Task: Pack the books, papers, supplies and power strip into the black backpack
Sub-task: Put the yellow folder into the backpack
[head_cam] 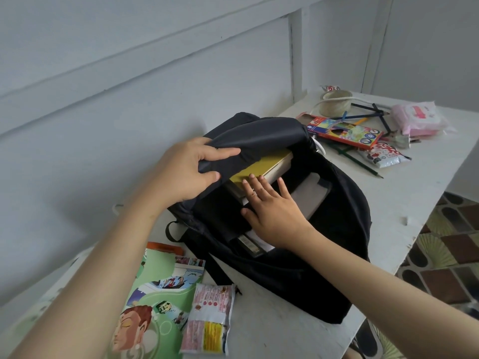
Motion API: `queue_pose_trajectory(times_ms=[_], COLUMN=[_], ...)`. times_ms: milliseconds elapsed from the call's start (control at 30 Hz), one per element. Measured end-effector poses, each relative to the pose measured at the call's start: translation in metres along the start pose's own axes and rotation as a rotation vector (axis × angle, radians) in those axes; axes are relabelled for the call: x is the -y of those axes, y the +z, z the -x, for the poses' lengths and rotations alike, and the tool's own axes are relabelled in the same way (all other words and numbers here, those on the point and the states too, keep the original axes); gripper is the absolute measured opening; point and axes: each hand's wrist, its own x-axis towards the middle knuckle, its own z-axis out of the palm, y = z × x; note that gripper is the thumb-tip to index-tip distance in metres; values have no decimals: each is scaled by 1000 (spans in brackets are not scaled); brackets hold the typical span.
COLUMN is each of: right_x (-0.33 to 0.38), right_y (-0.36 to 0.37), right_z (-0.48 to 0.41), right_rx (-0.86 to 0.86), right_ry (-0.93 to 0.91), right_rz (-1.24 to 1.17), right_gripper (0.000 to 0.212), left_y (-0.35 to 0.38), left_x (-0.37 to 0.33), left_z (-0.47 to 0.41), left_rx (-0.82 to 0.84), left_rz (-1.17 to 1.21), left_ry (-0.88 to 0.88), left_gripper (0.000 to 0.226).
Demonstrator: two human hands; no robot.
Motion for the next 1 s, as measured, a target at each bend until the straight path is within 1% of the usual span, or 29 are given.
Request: queue_pose_trajectory(times_ms=[67, 133, 200, 267, 367, 433, 533, 633, 733, 800, 900, 933, 1000], right_x=[8, 18, 30, 44, 65, 79, 100, 119, 139, 150, 164, 167, 173], right_y=[-15, -30, -42, -50, -53, -50, -35, -13, 8, 19, 28, 31, 35], right_z=[4, 12, 24, 36, 49, 51, 44, 30, 13, 0, -16, -20, -25], right_rx=[78, 161, 208, 201, 206, 267, 295, 262, 261, 274, 295, 289, 284], right_ry=[19, 11, -74, -197, -349, -413, -486, -517, -499, -461, -425, -408, -355], right_rz=[-146, -321, -427, -478, -552, -617, -634, -619, -627, -584, -526, -526, -567], right_gripper=[56, 44, 34, 27, 24, 22, 24, 25, 24, 24, 22, 21, 21], left_y=[3, 7, 12, 14, 13, 11, 7, 3, -1, -2, 0, 2, 7], left_x=[5, 9, 12, 16, 26, 31, 39, 55, 66, 70, 76, 78, 80], left_z=[3, 9, 17, 28, 52, 75, 117, 163, 207, 231, 258, 265, 275], left_rx=[13, 20, 23, 42, 68, 25, -136, -273, -347, -354, -320, -299, -257], left_rz=[54, 80, 126, 223, 382, 496, 582, 521, 365, 246, 133, 116, 159], left_ry=[-32, -66, -79, -93, -157, -206, -318, -465, -576, -636, -735, -753, -801], left_gripper=[57, 56, 53, 49, 47, 44, 43, 49, 49, 46, 50, 51, 49])
